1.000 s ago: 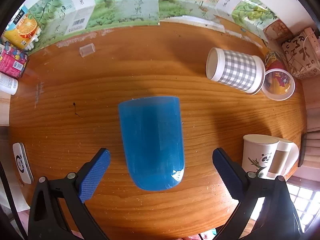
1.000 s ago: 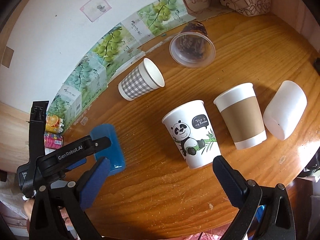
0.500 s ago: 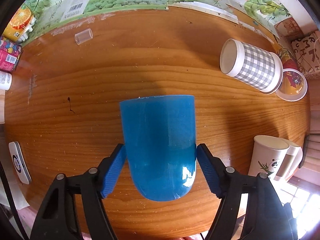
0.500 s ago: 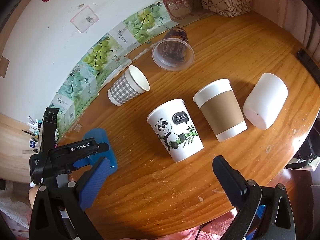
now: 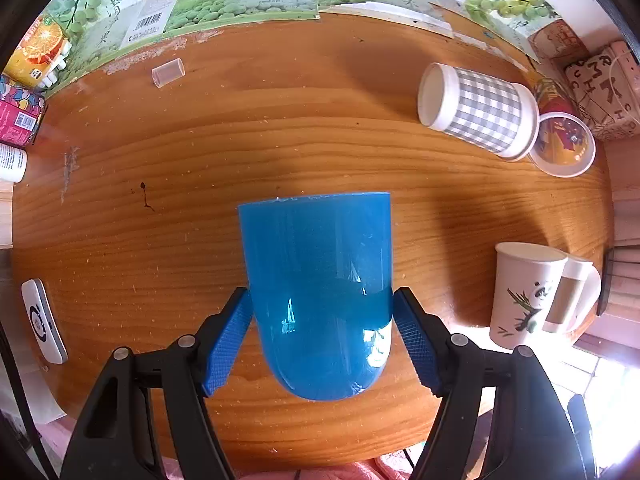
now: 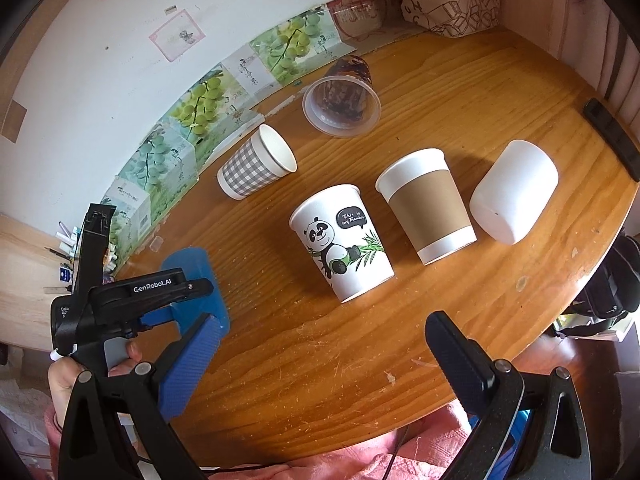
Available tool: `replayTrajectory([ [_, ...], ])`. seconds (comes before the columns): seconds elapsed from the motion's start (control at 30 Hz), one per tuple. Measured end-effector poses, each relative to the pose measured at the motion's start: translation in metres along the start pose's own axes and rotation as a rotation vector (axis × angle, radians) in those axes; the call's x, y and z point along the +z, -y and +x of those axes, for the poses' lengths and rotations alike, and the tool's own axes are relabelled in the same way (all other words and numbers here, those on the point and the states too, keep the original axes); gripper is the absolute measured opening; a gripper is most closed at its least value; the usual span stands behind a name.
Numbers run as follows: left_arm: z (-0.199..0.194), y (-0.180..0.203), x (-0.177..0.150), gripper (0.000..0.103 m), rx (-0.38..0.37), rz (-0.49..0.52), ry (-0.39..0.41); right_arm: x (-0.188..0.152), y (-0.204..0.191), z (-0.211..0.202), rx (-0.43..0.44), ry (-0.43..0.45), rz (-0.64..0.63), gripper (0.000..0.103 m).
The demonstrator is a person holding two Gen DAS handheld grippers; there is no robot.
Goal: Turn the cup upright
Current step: 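Lift the blue cup with the left tool and carry it toward the panda cup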
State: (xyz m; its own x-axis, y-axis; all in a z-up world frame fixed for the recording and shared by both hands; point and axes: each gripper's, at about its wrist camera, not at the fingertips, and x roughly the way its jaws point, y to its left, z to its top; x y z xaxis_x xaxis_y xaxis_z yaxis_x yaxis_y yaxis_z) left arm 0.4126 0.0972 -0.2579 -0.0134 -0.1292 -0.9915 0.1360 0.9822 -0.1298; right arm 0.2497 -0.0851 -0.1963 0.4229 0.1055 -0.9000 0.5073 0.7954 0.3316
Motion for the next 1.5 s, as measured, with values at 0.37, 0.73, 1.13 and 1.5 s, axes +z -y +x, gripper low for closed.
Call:
replayTrajectory([
  [0.37, -0.014, 0.016, -0.048, 0.075, -0.022, -0.004, 0.012, -0.012, 0.010, -0.014, 0.055, -0.009, -0.061, 0.103],
  [0.73, -0.020, 0.065, -0.102, 0.075, -0.007, -0.015, 0.041, -0.015, 0.057, -0.037, 0.087, -0.055, -0.098, 0.103],
  [1.13, -0.006, 0.134, -0.125, 0.075, -0.013, -0.042, 0.043, 0.013, 0.114, -0.050, 0.099, -0.096, -0.158, 0.103],
  [1.5, 0.011, 0.171, -0.137, 0.075, -0.021, -0.072, 0.029, 0.042, 0.155, -0.042, 0.099, -0.151, -0.206, 0.103],
])
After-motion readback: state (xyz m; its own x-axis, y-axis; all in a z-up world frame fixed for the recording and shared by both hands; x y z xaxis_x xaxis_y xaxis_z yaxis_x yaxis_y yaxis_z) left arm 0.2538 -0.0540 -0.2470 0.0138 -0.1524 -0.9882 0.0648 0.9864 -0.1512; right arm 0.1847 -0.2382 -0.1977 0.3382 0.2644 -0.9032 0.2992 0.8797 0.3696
